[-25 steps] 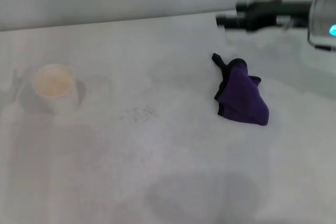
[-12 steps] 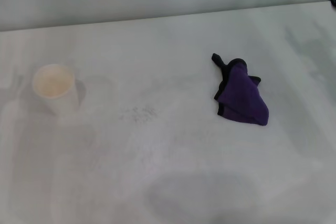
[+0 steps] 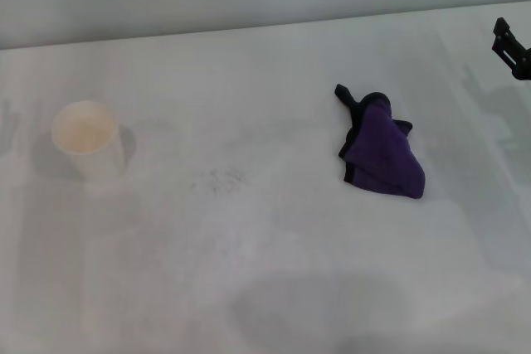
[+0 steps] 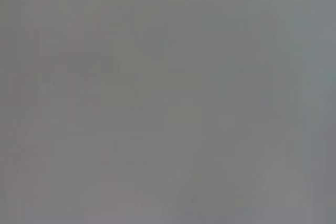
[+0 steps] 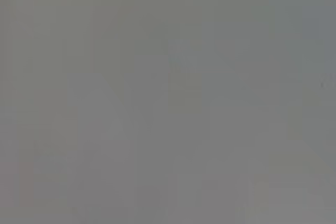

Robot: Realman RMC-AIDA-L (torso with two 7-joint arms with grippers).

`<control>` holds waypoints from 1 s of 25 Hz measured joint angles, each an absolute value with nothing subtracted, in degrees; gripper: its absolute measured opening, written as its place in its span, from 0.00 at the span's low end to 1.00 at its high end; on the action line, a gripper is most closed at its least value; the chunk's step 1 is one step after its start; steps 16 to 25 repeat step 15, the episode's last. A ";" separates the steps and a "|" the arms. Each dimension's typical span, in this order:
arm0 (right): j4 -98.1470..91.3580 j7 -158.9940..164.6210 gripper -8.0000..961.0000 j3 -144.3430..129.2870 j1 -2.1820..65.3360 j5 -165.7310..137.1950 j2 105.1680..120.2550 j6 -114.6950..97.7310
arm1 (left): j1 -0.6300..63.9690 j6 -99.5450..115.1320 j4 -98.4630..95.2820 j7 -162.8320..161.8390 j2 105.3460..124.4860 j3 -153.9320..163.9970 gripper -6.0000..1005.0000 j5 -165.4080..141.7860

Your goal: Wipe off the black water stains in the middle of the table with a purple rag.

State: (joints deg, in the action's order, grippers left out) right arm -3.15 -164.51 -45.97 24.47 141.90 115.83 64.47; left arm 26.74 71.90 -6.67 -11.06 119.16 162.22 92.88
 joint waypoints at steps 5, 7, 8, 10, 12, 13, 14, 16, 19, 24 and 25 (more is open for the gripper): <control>-1.49 -162.53 0.89 -46.02 25.05 141.76 115.84 64.18 | 26.99 71.80 -6.26 -10.70 119.10 162.63 0.88 92.72; -1.33 -162.05 0.89 -46.07 25.14 141.59 115.85 64.09 | 27.16 71.75 -6.06 -10.64 119.09 162.67 0.88 92.72; -1.39 -161.86 0.89 -46.08 25.15 141.59 115.83 64.06 | 27.28 71.71 -5.97 -10.64 119.09 162.67 0.88 92.71; -1.67 -161.38 0.89 -46.01 25.46 141.59 115.64 63.71 | 27.47 71.63 -5.79 -10.61 119.09 162.67 0.88 92.71; -1.88 -160.99 0.89 -45.77 25.97 141.58 115.50 62.96 | 27.64 71.15 -5.69 -10.15 119.09 162.46 0.88 92.73; -2.00 -160.85 0.89 -45.73 26.16 141.55 115.52 62.50 | 27.67 70.81 -5.64 -9.56 119.09 162.37 0.88 92.81; -2.16 -160.69 0.89 -45.77 26.37 141.53 115.57 61.94 | 27.69 70.51 -5.63 -8.70 119.09 162.30 0.88 92.93; -2.25 -160.58 0.89 -45.88 26.59 141.51 115.64 61.42 | 27.68 70.20 -5.63 -7.74 119.09 162.28 0.88 93.04; -2.25 -160.58 0.89 -45.88 26.59 141.51 115.64 61.42 | 27.68 70.20 -5.63 -7.74 119.09 162.28 0.88 93.04; -2.25 -160.58 0.89 -45.88 26.59 141.51 115.64 61.42 | 27.68 70.20 -5.63 -7.74 119.09 162.28 0.88 93.04; -2.25 -160.58 0.89 -45.88 26.59 141.51 115.64 61.42 | 27.68 70.20 -5.63 -7.74 119.09 162.28 0.88 93.04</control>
